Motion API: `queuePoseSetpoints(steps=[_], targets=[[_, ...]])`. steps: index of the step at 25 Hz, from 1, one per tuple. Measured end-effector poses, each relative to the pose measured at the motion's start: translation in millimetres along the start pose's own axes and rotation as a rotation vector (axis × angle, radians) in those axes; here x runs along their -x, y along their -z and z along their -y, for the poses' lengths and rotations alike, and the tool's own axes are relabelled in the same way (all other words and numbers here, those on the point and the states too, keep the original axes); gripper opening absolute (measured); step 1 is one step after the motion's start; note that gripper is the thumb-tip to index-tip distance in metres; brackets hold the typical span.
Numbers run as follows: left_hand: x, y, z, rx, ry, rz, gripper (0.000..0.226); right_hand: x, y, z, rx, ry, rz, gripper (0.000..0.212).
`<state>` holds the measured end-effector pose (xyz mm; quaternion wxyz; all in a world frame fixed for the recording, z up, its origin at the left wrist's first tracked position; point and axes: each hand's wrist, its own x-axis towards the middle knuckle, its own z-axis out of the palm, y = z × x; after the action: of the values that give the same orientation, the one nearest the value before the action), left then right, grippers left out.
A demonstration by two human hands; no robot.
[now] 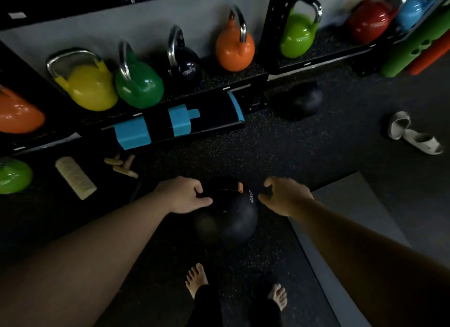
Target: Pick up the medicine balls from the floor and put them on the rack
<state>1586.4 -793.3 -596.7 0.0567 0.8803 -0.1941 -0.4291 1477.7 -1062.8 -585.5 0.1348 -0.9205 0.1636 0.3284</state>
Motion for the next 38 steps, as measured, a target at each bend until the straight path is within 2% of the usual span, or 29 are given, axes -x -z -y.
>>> queuePoseSetpoints(steps=[8, 11, 14, 16, 19, 22, 25, 27, 28, 31, 33, 35, 38], targets=[[-183.5, -126.0, 64.1, 0.087, 0.241, -0.024, 0.079, -218.4, -131.3, -17.7, 0.129, 0.132, 0.079, 0.052], [-240.4, -179.6, 85.5, 0.151, 0.326, -0.059, 0.089, -289.0, -182.3, -19.6, 0.128, 0.159, 0.072, 0.065], [-274.4, -220.8, 100.0, 0.399, 0.440, -0.131, 0.113, -344.0, -213.5, -26.5, 0.067, 0.172, 0.083, 0.083], [-285.8, -245.2, 106.0, 0.558, 0.487, -0.170, 0.117, -374.9, -231.6, -37.0, -0.021, 0.136, 0.123, 0.098], [-289.1, -286.5, 114.2, 0.699, 0.514, -0.207, 0.120, -395.4, -260.8, -56.0, -0.289, 0.057, 0.138, 0.114], [-290.0, -321.7, 117.4, 0.948, 0.642, -0.178, 0.133, -401.2, -286.2, -70.7, -0.556, -0.002, 0.116, 0.112], [-297.9, -328.0, 107.0, 1.259, 0.736, -0.165, 0.142, -400.7, -299.7, -66.4, -0.737, 0.043, 0.107, 0.101], [-304.6, -327.0, 103.0, 1.360, 0.753, -0.243, 0.158, -401.4, -298.3, -57.4, -0.813, 0.025, 0.071, 0.085], [-304.6, -326.1, 99.9, 1.374, 0.757, -0.265, 0.159, -398.5, -295.9, -52.7, -0.835, 0.007, 0.063, 0.081], [-285.7, -316.1, 89.1, 1.442, 0.696, -0.351, 0.148, -379.8, -275.1, -43.8, -0.875, 0.037, 0.038, 0.093], [-262.6, -296.4, 81.6, 1.480, 0.627, -0.432, 0.137, -363.9, -247.8, -38.2, -0.895, 0.083, 0.000, 0.090], [-234.4, -258.0, 71.5, 1.485, 0.566, -0.485, 0.123, -341.2, -206.8, -29.7, -0.941, 0.112, -0.043, 0.085], [-189.0, -185.2, 60.3, 1.459, 0.458, -0.580, 0.125, -299.3, -122.9, -6.0, -0.958, 0.165, -0.097, 0.093]])
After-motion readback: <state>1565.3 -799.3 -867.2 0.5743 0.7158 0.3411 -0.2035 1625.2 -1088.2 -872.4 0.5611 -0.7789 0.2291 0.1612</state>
